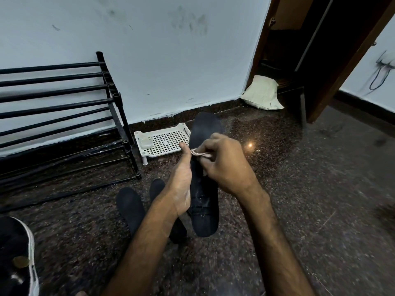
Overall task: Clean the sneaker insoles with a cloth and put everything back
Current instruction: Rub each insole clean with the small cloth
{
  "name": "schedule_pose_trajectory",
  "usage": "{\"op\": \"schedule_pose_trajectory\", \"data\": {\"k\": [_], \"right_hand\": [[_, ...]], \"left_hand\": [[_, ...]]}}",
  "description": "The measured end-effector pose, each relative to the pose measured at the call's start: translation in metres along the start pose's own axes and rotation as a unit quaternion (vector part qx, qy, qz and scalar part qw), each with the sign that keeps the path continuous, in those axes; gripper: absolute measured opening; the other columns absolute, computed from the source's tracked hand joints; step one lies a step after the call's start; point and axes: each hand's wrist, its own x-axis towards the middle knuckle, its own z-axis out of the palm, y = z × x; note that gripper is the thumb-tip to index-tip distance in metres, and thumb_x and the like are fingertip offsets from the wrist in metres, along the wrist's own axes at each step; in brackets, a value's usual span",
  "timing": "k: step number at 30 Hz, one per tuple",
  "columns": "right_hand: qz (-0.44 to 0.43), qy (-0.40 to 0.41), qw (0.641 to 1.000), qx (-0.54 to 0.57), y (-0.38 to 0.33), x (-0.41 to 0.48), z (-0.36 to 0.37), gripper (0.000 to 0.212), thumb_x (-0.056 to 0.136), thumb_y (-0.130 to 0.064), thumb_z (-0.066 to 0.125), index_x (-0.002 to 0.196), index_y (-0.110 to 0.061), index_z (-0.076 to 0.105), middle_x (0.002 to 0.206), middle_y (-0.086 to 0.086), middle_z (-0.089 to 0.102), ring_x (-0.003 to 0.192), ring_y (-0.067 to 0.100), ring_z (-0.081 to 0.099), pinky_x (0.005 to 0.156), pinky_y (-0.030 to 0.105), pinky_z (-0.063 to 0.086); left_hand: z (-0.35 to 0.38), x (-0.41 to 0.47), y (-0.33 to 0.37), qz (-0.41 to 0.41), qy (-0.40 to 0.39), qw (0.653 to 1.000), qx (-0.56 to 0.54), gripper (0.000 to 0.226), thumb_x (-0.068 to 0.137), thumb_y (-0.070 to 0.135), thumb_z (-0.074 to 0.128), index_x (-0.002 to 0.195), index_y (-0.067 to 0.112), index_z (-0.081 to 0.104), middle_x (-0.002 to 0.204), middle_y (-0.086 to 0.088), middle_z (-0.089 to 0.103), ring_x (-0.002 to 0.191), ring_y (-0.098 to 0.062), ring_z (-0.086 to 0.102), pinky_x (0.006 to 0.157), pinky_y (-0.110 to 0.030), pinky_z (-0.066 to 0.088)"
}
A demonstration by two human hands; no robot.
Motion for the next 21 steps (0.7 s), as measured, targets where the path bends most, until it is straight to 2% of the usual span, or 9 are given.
{"op": "schedule_pose_trajectory", "data": {"k": [2, 4, 7, 10, 12, 14, 17, 19, 21], "right_hand": [[0.01, -0.049, 0.998, -0.028, 0.002, -0.001, 0.0, 0.015, 0.08, -0.007, 0.069, 0.088, -0.017, 0.076, 0.087, -0.005, 0.061, 0.08, 0.011, 0.061, 0.08, 0.027, 0.053], [0.052, -0.004, 0.996, -0.068, 0.008, -0.002, -0.002, 0.013, 0.08, -0.009, 0.069, 0.089, -0.017, 0.075, 0.092, -0.002, 0.062, 0.084, 0.016, 0.063, 0.084, 0.034, 0.054], [0.061, 0.082, 0.991, -0.084, 0.005, -0.003, 0.0, 0.017, 0.085, -0.01, 0.069, 0.1, -0.014, 0.074, 0.095, -0.004, 0.059, 0.085, 0.012, 0.059, 0.087, 0.025, 0.052], [-0.001, 0.001, 1.0, -0.021, -0.007, -0.002, 0.003, 0.017, 0.082, -0.006, 0.069, 0.096, -0.015, 0.076, 0.085, -0.009, 0.054, 0.079, 0.008, 0.056, 0.078, 0.023, 0.049], [0.005, -0.054, 0.998, -0.021, -0.005, -0.001, 0.0, 0.018, 0.081, -0.005, 0.068, 0.091, -0.018, 0.077, 0.086, -0.008, 0.06, 0.08, 0.011, 0.061, 0.08, 0.029, 0.052], [0.038, -0.007, 0.997, -0.07, 0.002, -0.001, -0.002, 0.018, 0.084, -0.006, 0.066, 0.094, -0.017, 0.076, 0.092, -0.003, 0.062, 0.086, 0.017, 0.063, 0.085, 0.034, 0.053], [0.042, 0.091, 0.988, -0.121, -0.002, -0.002, -0.001, 0.018, 0.089, -0.007, 0.063, 0.104, -0.011, 0.073, 0.09, -0.004, 0.052, 0.078, 0.012, 0.054, 0.08, 0.025, 0.049], [-0.003, 0.039, 0.996, -0.082, -0.009, -0.002, 0.002, 0.02, 0.088, -0.007, 0.065, 0.105, -0.011, 0.073, 0.087, -0.008, 0.048, 0.077, 0.008, 0.051, 0.079, 0.021, 0.049], [-0.025, -0.041, 0.998, -0.046, -0.012, -0.001, 0.002, 0.02, 0.085, -0.007, 0.067, 0.101, -0.016, 0.076, 0.085, -0.009, 0.051, 0.08, 0.011, 0.057, 0.083, 0.028, 0.053]], "left_hand": [[-0.005, 0.001, 0.002, -0.002, -0.001, 1.0, -0.012, 0.078, 0.089, 0.073, 0.033, 0.12, 0.009, 0.067, 0.107, -0.017, 0.071, 0.097, -0.029, 0.069, 0.085, -0.043, 0.057], [-0.006, 0.001, 0.001, -0.005, -0.008, 1.0, -0.004, 0.08, 0.09, 0.071, 0.033, 0.13, 0.008, 0.062, 0.112, -0.017, 0.069, 0.096, -0.028, 0.069, 0.077, -0.041, 0.058], [-0.003, 0.001, -0.003, -0.001, -0.018, 1.0, 0.014, 0.079, 0.086, 0.07, 0.04, 0.13, 0.009, 0.062, 0.111, -0.016, 0.07, 0.099, -0.028, 0.069, 0.079, -0.04, 0.057], [-0.005, 0.001, 0.002, 0.004, -0.008, 1.0, -0.013, 0.073, 0.085, 0.069, 0.04, 0.115, 0.01, 0.069, 0.104, -0.017, 0.071, 0.098, -0.028, 0.069, 0.09, -0.044, 0.054], [-0.008, 0.002, 0.005, 0.001, -0.002, 1.0, -0.021, 0.076, 0.086, 0.07, 0.038, 0.119, 0.009, 0.068, 0.106, -0.017, 0.07, 0.096, -0.029, 0.069, 0.087, -0.044, 0.055], [-0.008, 0.003, 0.002, -0.005, 0.002, 1.0, -0.006, 0.078, 0.088, 0.071, 0.039, 0.129, 0.01, 0.063, 0.115, -0.017, 0.069, 0.101, -0.029, 0.068, 0.084, -0.042, 0.057], [-0.005, 0.004, -0.005, -0.008, -0.006, 1.0, 0.005, 0.077, 0.085, 0.071, 0.044, 0.131, 0.013, 0.063, 0.121, -0.017, 0.067, 0.113, -0.031, 0.064, 0.094, -0.044, 0.051], [-0.007, 0.003, -0.003, -0.002, -0.004, 1.0, -0.011, 0.072, 0.086, 0.071, 0.042, 0.118, 0.013, 0.071, 0.113, -0.017, 0.07, 0.109, -0.031, 0.067, 0.095, -0.046, 0.051], [-0.012, 0.003, 0.003, -0.002, -0.001, 1.0, -0.031, 0.071, 0.09, 0.07, 0.036, 0.108, 0.011, 0.073, 0.101, -0.017, 0.072, 0.095, -0.029, 0.07, 0.089, -0.044, 0.054]]}}
